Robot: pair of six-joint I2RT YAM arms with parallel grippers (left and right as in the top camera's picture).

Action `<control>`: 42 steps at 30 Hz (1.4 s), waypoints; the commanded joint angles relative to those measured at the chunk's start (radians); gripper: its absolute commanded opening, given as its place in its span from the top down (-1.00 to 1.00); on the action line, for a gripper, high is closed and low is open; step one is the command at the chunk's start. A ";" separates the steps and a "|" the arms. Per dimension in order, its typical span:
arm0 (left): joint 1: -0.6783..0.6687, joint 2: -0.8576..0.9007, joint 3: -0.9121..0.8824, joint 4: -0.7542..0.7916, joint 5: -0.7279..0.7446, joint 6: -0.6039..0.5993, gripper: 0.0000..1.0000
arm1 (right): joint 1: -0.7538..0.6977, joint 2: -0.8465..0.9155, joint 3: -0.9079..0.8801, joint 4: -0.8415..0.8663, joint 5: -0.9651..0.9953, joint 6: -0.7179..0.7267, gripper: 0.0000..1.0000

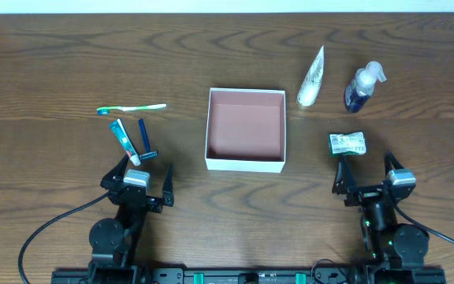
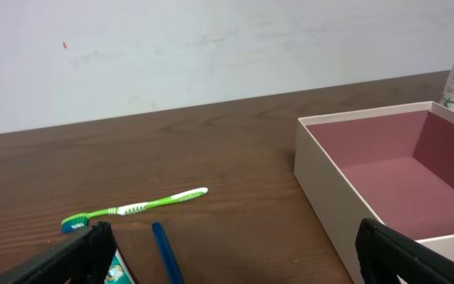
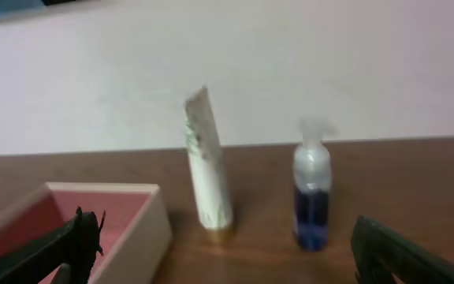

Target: Pack container

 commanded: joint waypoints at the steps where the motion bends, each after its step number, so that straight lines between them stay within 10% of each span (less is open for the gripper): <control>1: 0.005 0.002 -0.018 -0.032 0.011 0.013 -0.96 | -0.007 0.060 0.136 0.006 -0.035 -0.006 -0.99; 18: 0.005 0.002 -0.018 -0.032 0.011 0.013 -0.96 | -0.006 1.239 1.249 -0.586 -0.481 -0.081 -0.99; 28: 0.005 0.002 -0.018 -0.032 0.011 0.013 -0.96 | -0.005 1.538 1.291 -0.516 -0.452 -0.029 -0.99; 42: 0.005 0.002 -0.018 -0.032 0.011 0.013 -0.96 | 0.195 1.564 1.290 -0.527 0.139 -0.040 -0.74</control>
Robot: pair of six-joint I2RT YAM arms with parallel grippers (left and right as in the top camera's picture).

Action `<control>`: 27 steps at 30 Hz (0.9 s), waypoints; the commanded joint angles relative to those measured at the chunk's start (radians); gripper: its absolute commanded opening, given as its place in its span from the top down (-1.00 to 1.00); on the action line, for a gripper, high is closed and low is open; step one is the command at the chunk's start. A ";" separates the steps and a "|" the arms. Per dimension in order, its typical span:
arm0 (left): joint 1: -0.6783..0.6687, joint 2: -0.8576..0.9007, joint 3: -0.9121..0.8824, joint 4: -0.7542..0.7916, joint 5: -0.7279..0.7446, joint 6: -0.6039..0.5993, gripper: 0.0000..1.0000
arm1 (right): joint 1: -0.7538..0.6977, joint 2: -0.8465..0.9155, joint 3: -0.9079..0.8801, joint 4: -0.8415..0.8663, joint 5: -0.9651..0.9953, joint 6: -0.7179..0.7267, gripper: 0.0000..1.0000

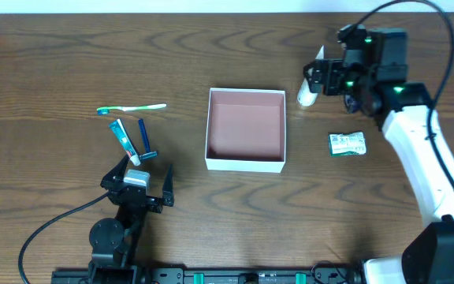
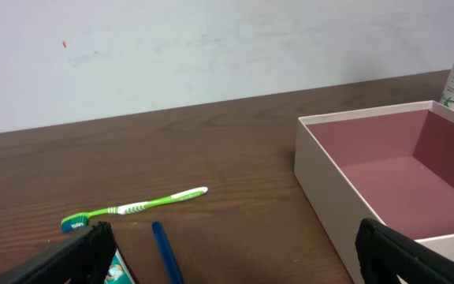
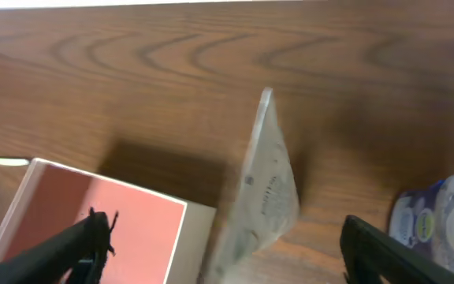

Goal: Pack container
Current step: 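Reach the right gripper to the white Pantene tube and grasp it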

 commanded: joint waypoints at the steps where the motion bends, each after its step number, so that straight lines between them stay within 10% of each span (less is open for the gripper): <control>1: 0.005 0.000 -0.018 -0.032 0.011 0.013 -0.96 | 0.075 -0.005 0.013 0.012 0.242 -0.001 -0.70; 27: 0.005 0.000 -0.018 -0.032 0.011 0.013 -0.96 | 0.170 0.112 0.013 0.108 0.501 0.190 -0.11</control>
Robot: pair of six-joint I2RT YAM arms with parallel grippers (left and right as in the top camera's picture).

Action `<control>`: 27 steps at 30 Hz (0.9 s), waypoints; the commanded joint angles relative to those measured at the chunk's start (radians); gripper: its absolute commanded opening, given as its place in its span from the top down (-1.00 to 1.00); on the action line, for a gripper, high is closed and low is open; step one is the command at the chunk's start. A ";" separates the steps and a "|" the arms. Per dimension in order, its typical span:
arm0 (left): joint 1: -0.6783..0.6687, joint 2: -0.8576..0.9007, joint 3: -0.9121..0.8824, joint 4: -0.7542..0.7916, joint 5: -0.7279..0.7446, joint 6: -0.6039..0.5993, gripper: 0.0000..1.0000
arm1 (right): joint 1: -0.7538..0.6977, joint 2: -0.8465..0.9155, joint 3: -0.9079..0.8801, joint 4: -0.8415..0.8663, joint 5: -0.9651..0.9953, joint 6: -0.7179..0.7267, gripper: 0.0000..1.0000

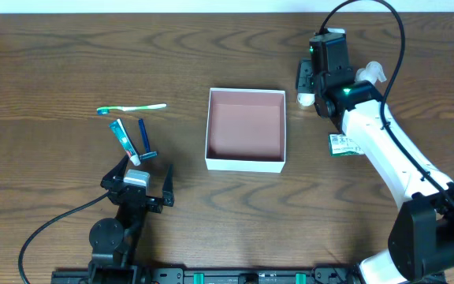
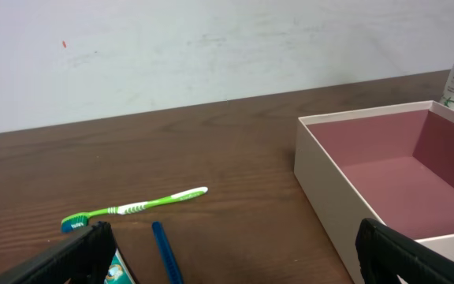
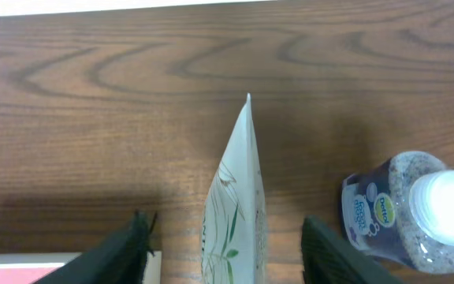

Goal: Pack container
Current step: 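Reach the right gripper to the white Pantene tube and grasp it, then lift the tube and carry it over the box's left side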

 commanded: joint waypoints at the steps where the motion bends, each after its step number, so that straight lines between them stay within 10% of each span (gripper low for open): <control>1: 0.005 0.000 -0.018 -0.032 0.011 0.013 -0.96 | 0.003 -0.002 0.013 0.020 0.027 0.017 -0.10; 9: 0.005 0.000 -0.018 -0.033 0.011 0.013 -0.96 | -0.011 -0.002 0.013 0.034 0.034 0.017 0.35; 12: 0.005 0.000 -0.018 -0.032 0.011 0.013 -0.96 | -0.018 -0.002 0.013 0.034 0.033 0.018 0.97; 27: 0.005 0.000 -0.018 -0.032 0.011 0.013 -0.96 | -0.023 -0.217 0.016 -0.035 0.034 -0.013 0.97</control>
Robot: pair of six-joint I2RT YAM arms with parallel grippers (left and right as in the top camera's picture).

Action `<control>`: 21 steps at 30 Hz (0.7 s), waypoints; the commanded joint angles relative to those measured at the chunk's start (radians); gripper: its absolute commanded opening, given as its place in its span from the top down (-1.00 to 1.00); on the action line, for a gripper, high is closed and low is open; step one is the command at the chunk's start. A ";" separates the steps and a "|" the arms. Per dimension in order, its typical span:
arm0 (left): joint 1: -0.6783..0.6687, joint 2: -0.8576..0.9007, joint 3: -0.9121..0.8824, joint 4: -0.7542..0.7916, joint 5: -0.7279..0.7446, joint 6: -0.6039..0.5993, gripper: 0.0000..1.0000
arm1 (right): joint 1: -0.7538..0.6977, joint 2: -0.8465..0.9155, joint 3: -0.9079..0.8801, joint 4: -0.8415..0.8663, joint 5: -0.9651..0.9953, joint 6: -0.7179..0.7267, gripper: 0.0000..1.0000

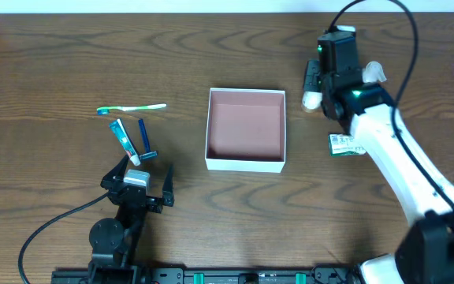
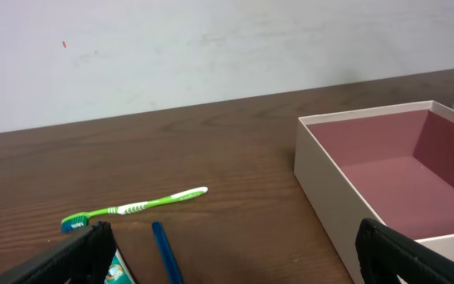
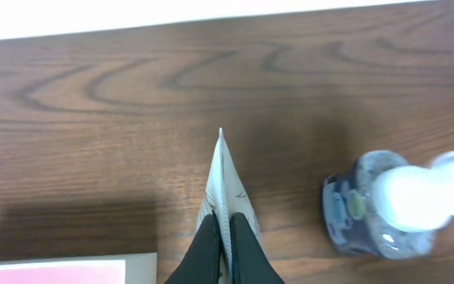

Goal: Pack container
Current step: 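Lift the tube and carry it over the box's left side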

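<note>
The white box [image 1: 247, 163] with a pink inside stands open at mid-table, also seen in the left wrist view as the box [image 2: 329, 197]. My right gripper [image 1: 313, 77] is behind the box's right corner, shut on the flat crimped top of the white tube [image 3: 222, 173]; its fingers [image 3: 206, 254] pinch the tube from both sides. Only the tube's cap end [image 1: 312, 100] shows from above. My left gripper [image 1: 142, 168] rests open at the near left, with nothing in it.
A blue soap bottle [image 3: 385, 205] stands just right of the tube. A small packet [image 1: 345, 144] lies right of the box. Left of the box lie a green toothbrush [image 1: 132, 108], a toothpaste tube [image 1: 124, 142] and a blue stick-like item [image 2: 166, 252].
My right gripper stood open astride the top of the white tube and is now shut on it. The tube's cap sits slightly further right. The left arm has not moved.
Both grippers first rested open at the table's near edge. Then the right arm was reaching over the far right, open above the white tube. It stood open on either side of the tube's top, and now grips it. The left side is unchanged.
</note>
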 commanded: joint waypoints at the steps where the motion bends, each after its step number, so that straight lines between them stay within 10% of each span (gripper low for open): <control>1: 0.005 0.000 -0.018 -0.032 0.011 0.013 -0.96 | -0.008 -0.151 0.019 0.001 0.021 -0.023 0.97; 21: 0.005 0.000 -0.018 -0.032 0.011 0.013 -0.96 | 0.198 -0.340 0.019 -0.048 -0.182 0.133 0.97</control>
